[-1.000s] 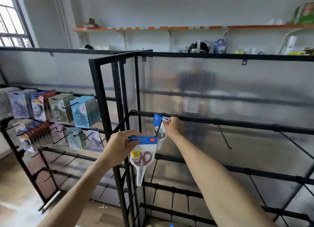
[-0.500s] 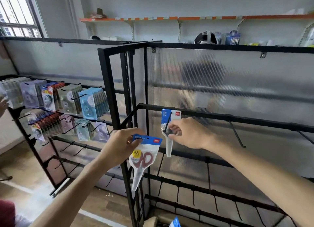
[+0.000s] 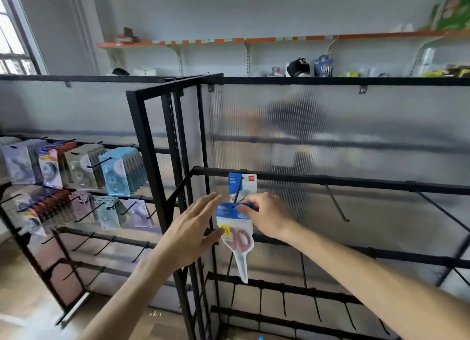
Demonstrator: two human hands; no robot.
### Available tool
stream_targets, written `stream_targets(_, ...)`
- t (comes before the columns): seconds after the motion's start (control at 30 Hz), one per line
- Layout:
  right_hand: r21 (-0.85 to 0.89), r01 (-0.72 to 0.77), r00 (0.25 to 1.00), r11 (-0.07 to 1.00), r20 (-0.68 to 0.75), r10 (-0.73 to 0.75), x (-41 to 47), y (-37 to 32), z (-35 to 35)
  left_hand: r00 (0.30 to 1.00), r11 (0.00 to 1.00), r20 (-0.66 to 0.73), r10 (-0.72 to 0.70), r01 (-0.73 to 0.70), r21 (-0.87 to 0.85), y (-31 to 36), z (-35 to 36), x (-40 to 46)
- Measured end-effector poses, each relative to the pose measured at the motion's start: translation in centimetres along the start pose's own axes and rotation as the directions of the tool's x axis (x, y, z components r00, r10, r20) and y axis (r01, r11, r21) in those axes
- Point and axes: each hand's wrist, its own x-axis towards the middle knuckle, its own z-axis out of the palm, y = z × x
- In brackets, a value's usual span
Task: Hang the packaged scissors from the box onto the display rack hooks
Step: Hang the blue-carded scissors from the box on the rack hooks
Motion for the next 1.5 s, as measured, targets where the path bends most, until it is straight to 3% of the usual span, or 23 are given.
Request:
stream_targets(0.2, 0.024, -0.106, 0.994, 0.994, -0.029, 0.107, 1.9, 1.7, 2.0, 0.999, 1.000, 0.032, -0.001, 0.001, 0.000, -0.2, 1.0, 0.4)
stream_targets(0.43, -0.050, -0.268, 0.956, 0.962, -0.141, 0.259, 8.0, 3.4, 2.0, 0.993, 0.989, 0.115, -0.014, -0.004, 0.149, -1.6, 2.9, 1.2)
stream_targets(0.57, -0.152, -0.329, 0.931, 0.932, -0.216, 0.293, 10.9, 4.6, 1.9, 0.986, 0.992, 0.160, -0.045, 0.025, 0.124, -1.9, 4.5, 0.4)
stream_targets(0.67, -0.243, -0.334, 0.929, 0.911, -0.249, 0.274, 12.0, 5.2, 1.8, 0.988, 0.995, 0.147, -0.041, 0.027, 0.094, -2.6, 4.8, 0.1)
stream_targets(0.83, -0.503, -0.240, 0.958, 0.830, -0.259, 0.120, 11.9, 5.4, 1.4, 0.992, 0.997, 0.120, -0.038, 0.030, 0.067, -2.9, 4.6, 0.4)
stream_targets(0.9, -0.618, -0.200, 0.969, 0.760, -0.238, 0.062, 10.5, 5.1, 1.0, 0.992, 0.998, 0.126, -0.028, 0.022, 0.053, -2.7, 4.8, 0.1)
stream_targets(1.0, -0.784, 0.037, 0.963, 0.619, -0.137, -0.232, 6.4, 5.3, 2.5, 0.992, 1.000, 0.127, -0.014, 0.010, 0.027, -2.5, 5.8, -1.0)
stream_targets(1.1, -0.693, 0.178, 0.935, 0.699, -0.102, -0.340, -0.2, 6.7, 5.3, 0.985, 1.000, 0.172, -0.001, 0.001, 0.000, -2.5, 7.9, -2.2)
stream_targets(1.27, -0.618, 0.106, 0.988, 0.779, -0.026, -0.155, -11.1, 12.2, 8.0, 0.966, 0.986, 0.247, -0.083, 0.115, -0.118, -0.7, 12.1, -4.6)
stream_targets(1.5, -0.628, 0.004, 0.991, 0.778, 0.106, 0.080, -24.3, 18.3, 10.9, 0.849, 0.983, 0.526, 0.058, 0.044, -0.181, 3.9, 21.7, -10.4)
